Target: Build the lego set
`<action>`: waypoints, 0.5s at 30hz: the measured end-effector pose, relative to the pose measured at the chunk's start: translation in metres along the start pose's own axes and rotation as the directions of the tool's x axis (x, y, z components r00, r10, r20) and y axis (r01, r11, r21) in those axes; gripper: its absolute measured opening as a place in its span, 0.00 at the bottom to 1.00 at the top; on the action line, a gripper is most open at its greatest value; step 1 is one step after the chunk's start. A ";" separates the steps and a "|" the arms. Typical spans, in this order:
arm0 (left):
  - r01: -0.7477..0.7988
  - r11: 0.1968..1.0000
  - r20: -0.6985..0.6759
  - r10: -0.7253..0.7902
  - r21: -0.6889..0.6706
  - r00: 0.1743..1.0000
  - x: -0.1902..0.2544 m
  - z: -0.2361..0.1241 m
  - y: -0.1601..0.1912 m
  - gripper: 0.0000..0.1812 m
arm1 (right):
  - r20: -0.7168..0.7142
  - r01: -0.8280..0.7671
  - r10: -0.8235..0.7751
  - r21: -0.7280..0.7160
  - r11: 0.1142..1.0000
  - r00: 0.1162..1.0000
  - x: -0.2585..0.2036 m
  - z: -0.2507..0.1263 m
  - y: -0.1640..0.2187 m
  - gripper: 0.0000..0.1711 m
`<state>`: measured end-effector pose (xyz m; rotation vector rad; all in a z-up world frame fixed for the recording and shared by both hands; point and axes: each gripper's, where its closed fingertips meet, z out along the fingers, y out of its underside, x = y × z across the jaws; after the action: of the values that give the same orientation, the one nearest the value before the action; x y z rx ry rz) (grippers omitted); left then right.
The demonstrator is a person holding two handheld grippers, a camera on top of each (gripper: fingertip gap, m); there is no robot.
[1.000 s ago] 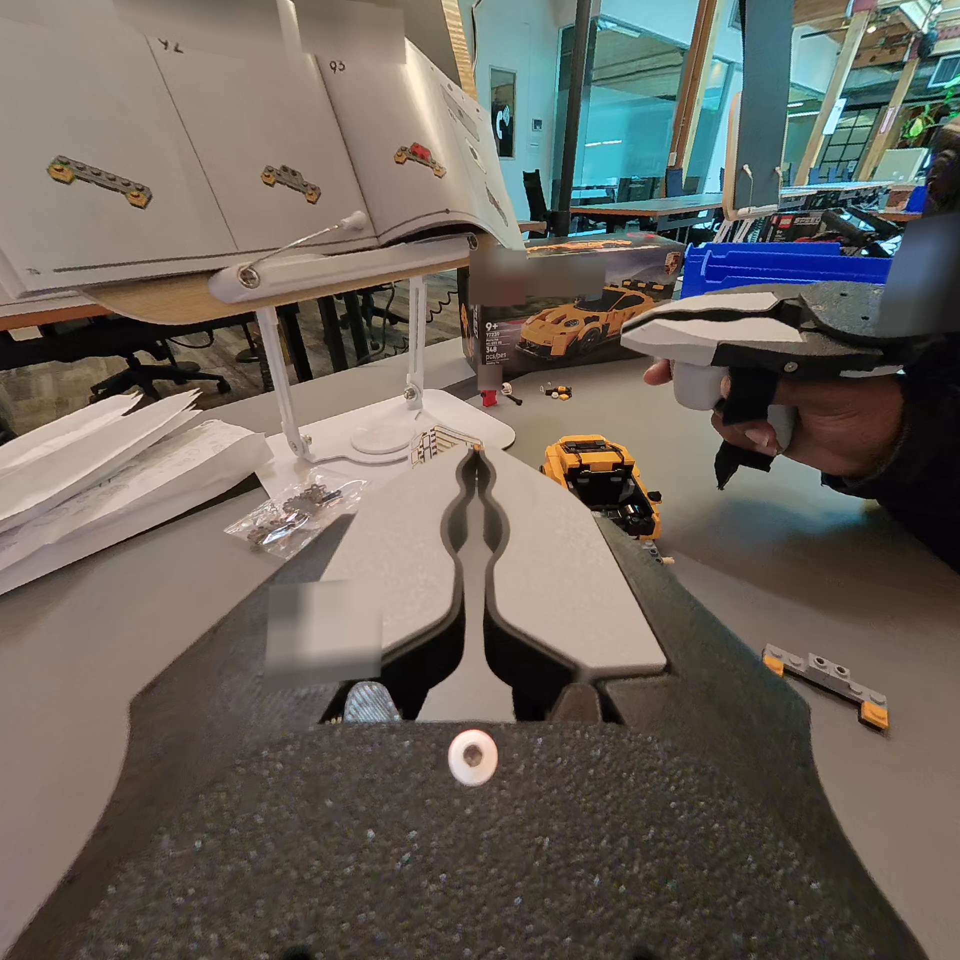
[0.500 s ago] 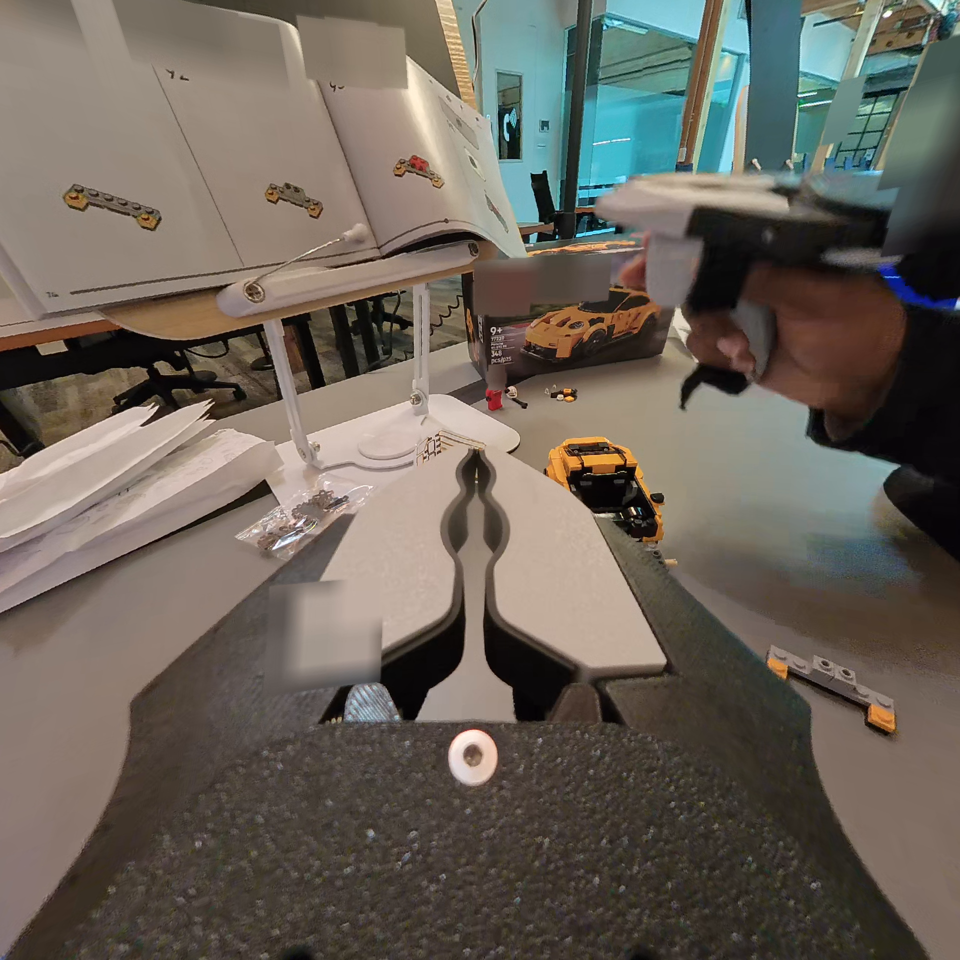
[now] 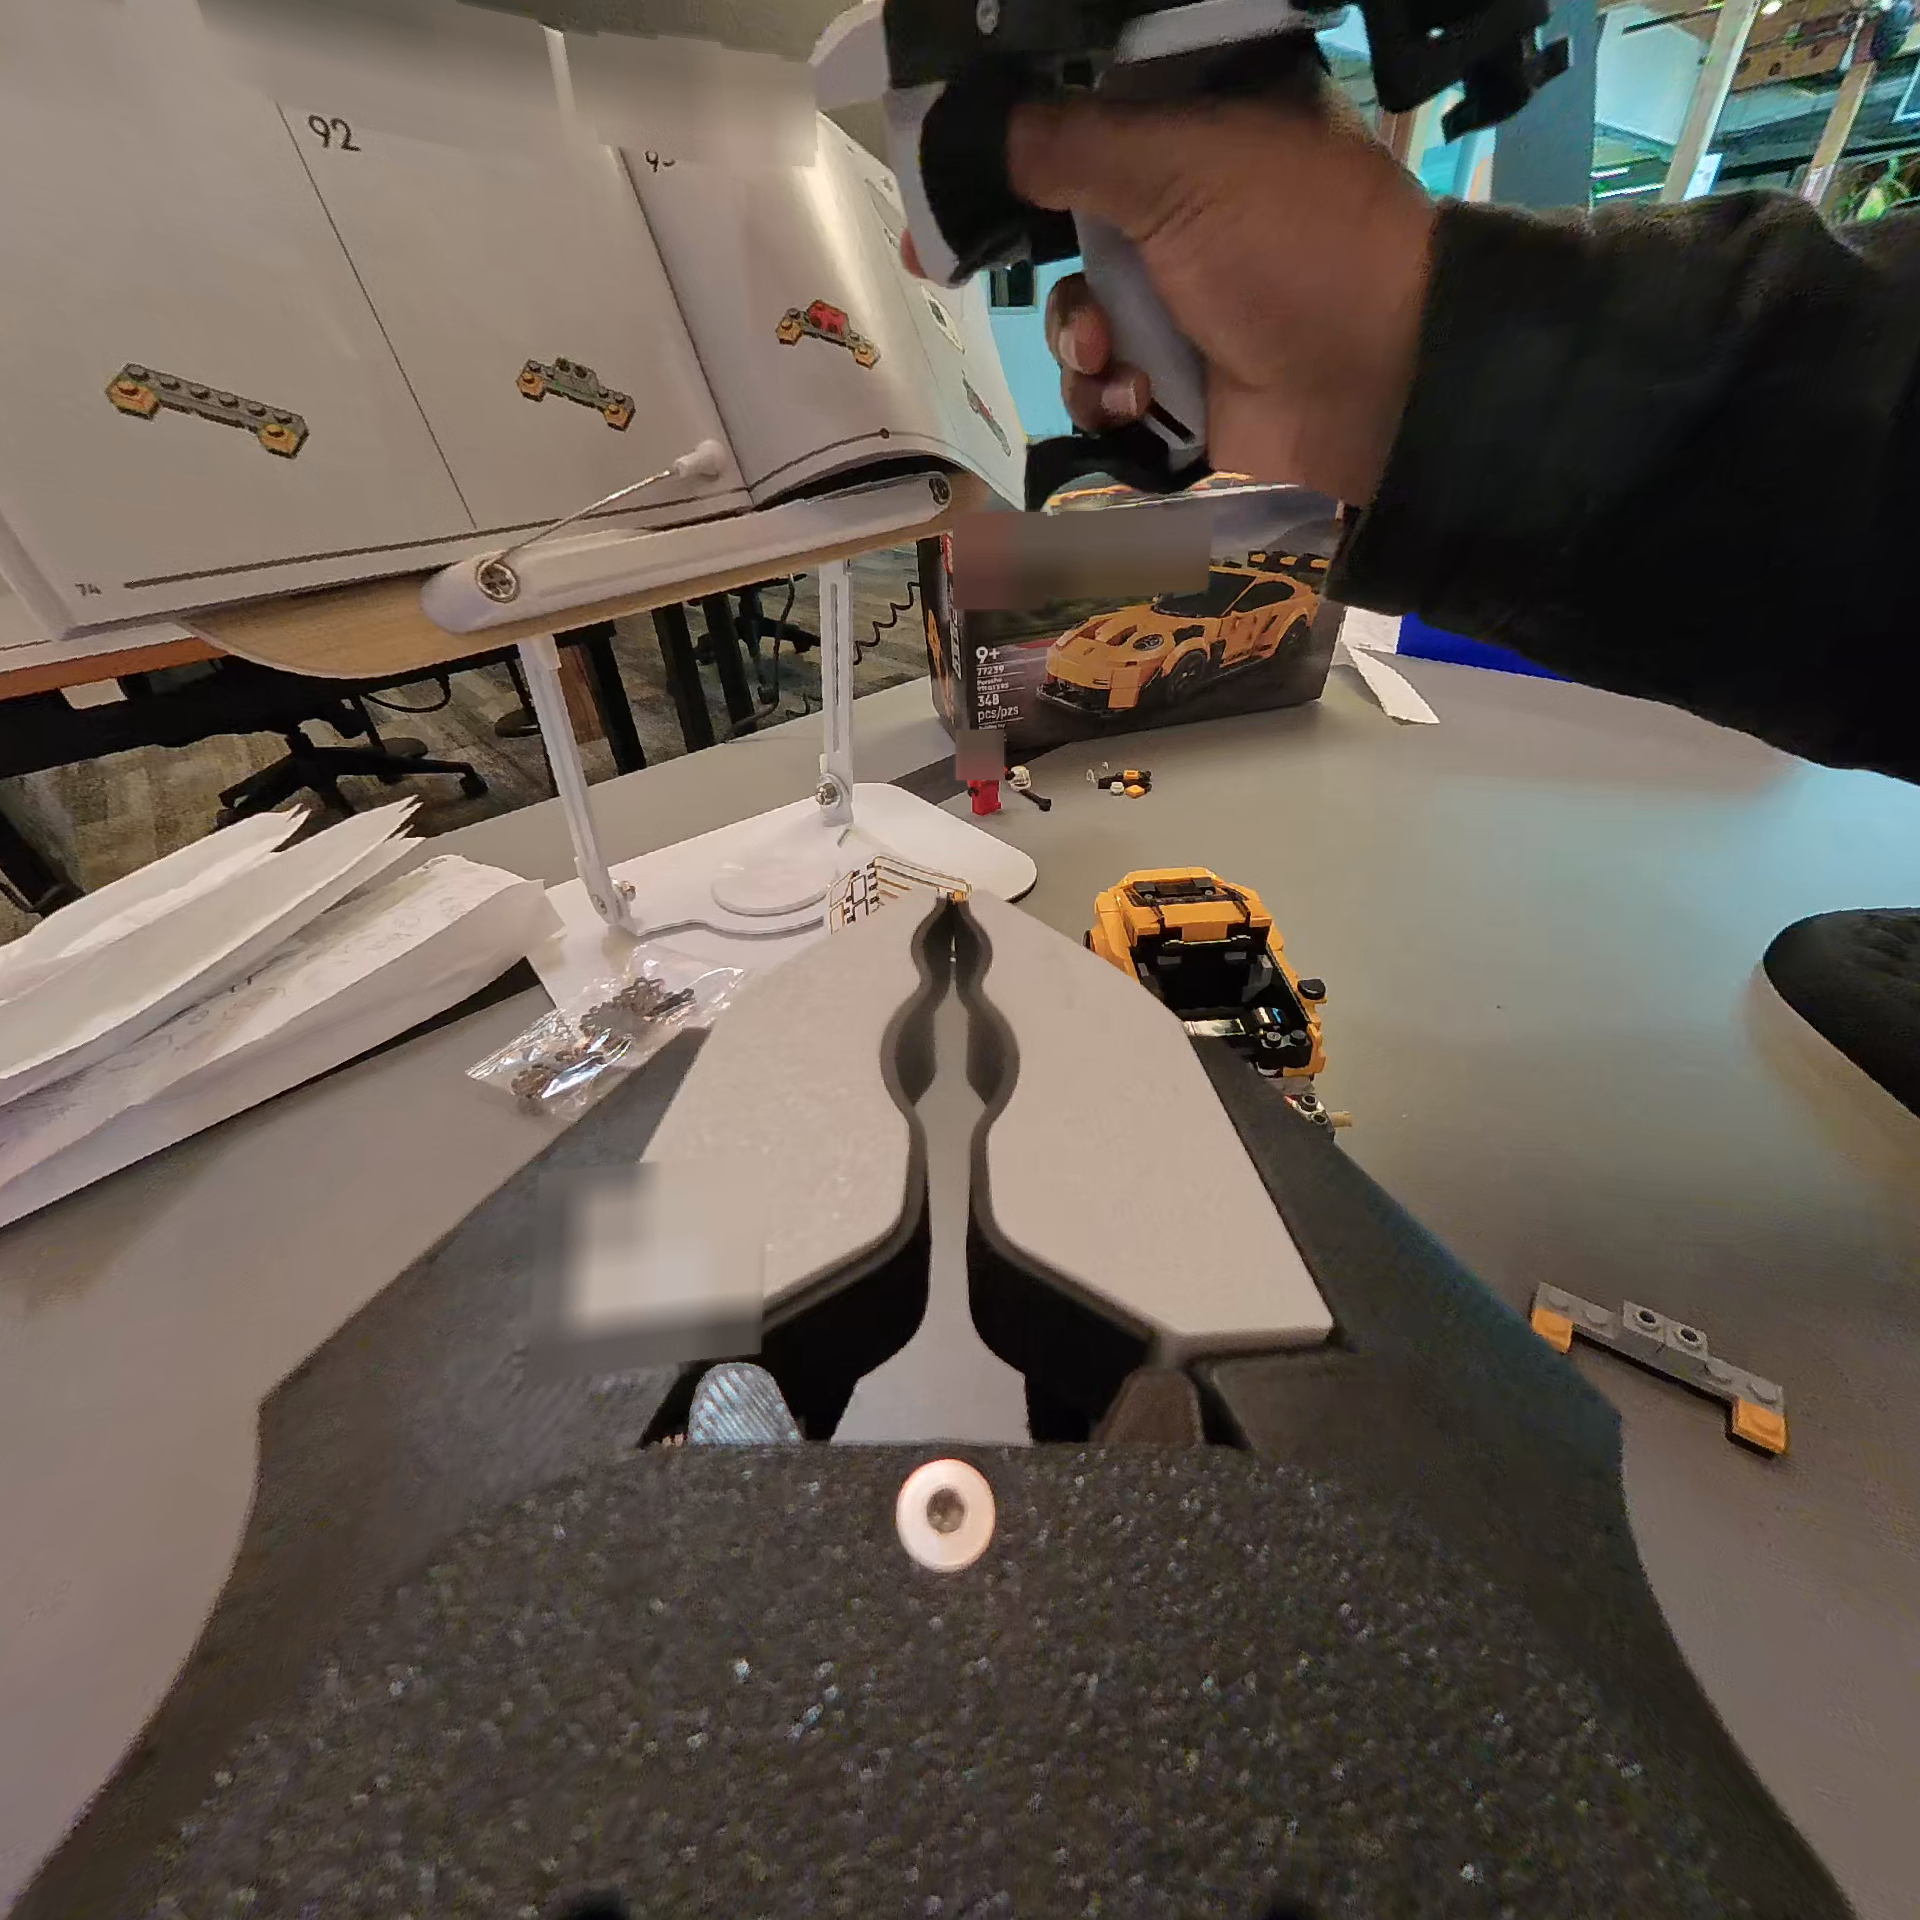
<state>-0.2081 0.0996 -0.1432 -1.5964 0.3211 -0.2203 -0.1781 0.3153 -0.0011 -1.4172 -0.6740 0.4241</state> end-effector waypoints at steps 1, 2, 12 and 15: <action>0.001 1.000 -0.001 -0.001 -0.001 1.000 0.000 0.000 0.000 0.00 | -0.009 0.003 -0.003 -0.012 1.000 1.000 -0.001 0.002 0.001 0.00; 0.002 1.000 -0.001 -0.002 -0.003 1.000 0.000 0.000 0.001 0.00 | -0.021 0.010 -0.011 -0.025 1.000 1.000 -0.002 0.004 0.003 0.00; 0.002 1.000 -0.005 -0.002 -0.010 1.000 0.001 0.001 0.002 0.00 | -0.053 0.021 -0.024 -0.062 0.998 0.998 -0.005 0.005 0.006 0.00; 0.001 1.000 -0.006 -0.001 -0.011 1.000 0.002 0.000 0.001 0.00 | 0.005 0.056 -0.056 -0.080 0.995 0.998 -0.015 0.003 0.016 0.00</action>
<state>-0.2065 0.0994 -0.1448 -1.6068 0.3270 -0.2243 -0.1895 0.3104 -0.0197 -1.4703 -0.7380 0.3579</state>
